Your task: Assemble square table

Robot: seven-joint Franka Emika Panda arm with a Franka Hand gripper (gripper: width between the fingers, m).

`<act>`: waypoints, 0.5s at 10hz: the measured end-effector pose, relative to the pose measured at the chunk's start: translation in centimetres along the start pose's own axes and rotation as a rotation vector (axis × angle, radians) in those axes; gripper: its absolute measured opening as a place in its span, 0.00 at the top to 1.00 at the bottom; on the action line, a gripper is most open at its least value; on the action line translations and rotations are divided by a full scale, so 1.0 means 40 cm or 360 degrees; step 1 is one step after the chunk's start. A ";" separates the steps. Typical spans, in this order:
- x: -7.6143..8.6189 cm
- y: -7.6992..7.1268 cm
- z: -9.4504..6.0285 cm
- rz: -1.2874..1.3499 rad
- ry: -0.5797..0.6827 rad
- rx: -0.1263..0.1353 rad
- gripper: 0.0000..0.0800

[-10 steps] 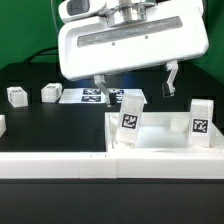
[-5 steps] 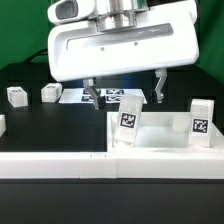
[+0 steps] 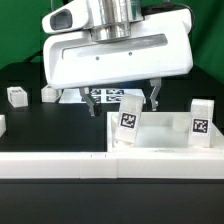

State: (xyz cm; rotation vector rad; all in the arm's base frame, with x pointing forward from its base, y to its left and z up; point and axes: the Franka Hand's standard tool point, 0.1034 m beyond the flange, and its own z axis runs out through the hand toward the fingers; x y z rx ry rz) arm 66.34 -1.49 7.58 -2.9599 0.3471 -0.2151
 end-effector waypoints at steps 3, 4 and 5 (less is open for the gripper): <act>-0.001 -0.002 0.001 -0.0004 -0.0001 0.0000 0.30; -0.001 -0.002 0.001 -0.0004 -0.0001 0.0000 0.53; -0.001 0.000 0.001 -0.0002 0.0000 -0.0001 0.64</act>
Offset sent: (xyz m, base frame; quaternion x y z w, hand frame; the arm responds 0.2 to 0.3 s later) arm 0.0000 0.0000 0.0000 0.0000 0.0000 0.0000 1.0000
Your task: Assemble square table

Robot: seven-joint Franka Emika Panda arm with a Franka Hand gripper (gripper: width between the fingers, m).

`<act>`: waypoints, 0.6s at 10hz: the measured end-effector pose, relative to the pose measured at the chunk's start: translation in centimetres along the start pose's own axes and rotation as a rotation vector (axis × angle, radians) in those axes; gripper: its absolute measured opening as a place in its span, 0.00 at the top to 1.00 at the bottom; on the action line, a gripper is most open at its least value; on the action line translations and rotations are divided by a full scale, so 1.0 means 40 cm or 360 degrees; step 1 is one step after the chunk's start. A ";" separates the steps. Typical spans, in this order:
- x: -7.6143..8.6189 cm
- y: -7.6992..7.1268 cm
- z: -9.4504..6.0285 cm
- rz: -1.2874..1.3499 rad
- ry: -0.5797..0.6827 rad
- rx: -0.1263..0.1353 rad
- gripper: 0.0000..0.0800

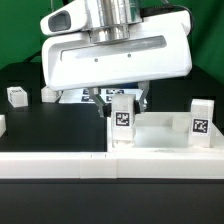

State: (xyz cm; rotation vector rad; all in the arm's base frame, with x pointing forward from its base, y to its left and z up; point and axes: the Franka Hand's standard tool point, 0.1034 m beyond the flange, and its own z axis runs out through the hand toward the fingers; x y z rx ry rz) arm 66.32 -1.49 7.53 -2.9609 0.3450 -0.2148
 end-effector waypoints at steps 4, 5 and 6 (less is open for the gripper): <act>0.002 0.003 0.001 0.0177 0.0004 0.0005 0.64; 0.005 0.006 0.001 0.0389 0.0007 0.0017 0.64; 0.007 0.007 0.001 0.0624 0.0021 0.0019 0.64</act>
Offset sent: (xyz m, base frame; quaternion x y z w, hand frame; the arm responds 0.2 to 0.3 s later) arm 0.0057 -0.0036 -0.0083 -0.0326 0.0064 0.0692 0.9971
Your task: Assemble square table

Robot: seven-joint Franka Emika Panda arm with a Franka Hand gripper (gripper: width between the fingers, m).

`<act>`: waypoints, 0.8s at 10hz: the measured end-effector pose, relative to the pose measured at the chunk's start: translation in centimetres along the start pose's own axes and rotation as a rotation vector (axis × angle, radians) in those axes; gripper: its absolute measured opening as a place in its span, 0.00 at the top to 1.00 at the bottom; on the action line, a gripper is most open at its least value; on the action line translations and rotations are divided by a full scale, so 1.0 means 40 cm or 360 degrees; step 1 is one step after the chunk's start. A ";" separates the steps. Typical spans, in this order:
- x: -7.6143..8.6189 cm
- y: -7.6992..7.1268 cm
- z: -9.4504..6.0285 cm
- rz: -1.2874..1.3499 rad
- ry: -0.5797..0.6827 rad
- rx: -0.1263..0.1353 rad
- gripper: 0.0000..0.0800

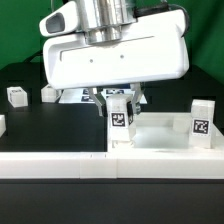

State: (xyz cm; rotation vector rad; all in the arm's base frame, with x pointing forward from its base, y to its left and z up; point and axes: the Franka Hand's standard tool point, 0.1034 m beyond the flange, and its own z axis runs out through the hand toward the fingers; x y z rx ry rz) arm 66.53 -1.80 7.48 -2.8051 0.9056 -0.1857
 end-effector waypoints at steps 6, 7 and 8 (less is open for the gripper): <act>-0.001 0.002 0.004 0.1288 0.0018 0.0021 0.64; -0.002 0.002 0.004 0.1326 0.0018 0.0019 0.64; -0.002 0.002 0.004 0.1293 0.0019 0.0019 0.62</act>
Offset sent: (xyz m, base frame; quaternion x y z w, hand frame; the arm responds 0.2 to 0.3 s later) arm 0.0384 0.0240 0.0034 0.1070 -0.0211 0.4021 0.9091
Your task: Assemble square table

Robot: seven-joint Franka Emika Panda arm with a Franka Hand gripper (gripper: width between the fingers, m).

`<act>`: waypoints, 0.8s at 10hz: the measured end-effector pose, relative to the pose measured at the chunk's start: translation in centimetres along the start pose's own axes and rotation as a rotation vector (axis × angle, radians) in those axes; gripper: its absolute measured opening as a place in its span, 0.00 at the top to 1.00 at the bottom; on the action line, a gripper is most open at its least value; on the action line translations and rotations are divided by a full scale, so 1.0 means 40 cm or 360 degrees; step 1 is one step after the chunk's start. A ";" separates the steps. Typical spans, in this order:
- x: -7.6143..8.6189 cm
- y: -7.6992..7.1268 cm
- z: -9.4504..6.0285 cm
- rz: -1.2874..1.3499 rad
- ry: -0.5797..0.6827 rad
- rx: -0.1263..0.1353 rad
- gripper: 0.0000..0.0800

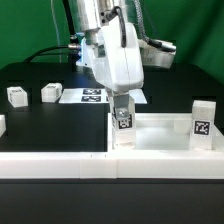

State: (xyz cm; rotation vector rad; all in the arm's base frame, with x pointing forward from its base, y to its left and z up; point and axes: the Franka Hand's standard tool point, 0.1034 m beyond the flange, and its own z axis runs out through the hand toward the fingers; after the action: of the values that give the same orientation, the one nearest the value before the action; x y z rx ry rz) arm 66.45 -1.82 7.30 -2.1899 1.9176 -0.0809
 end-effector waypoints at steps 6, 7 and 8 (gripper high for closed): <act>-0.023 -0.003 -0.004 -0.1153 -0.0025 -0.0067 0.19; -0.023 -0.003 -0.004 -0.1233 -0.0026 -0.0067 0.19; -0.022 -0.003 -0.004 -0.1426 -0.0027 -0.0070 0.19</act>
Offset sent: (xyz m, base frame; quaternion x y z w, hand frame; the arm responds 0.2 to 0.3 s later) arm 0.0007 0.0247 0.0061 0.0045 -0.0739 -0.4552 0.8873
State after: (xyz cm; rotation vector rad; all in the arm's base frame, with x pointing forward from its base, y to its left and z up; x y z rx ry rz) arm 66.39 -0.96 7.59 -2.8673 0.7935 -0.1629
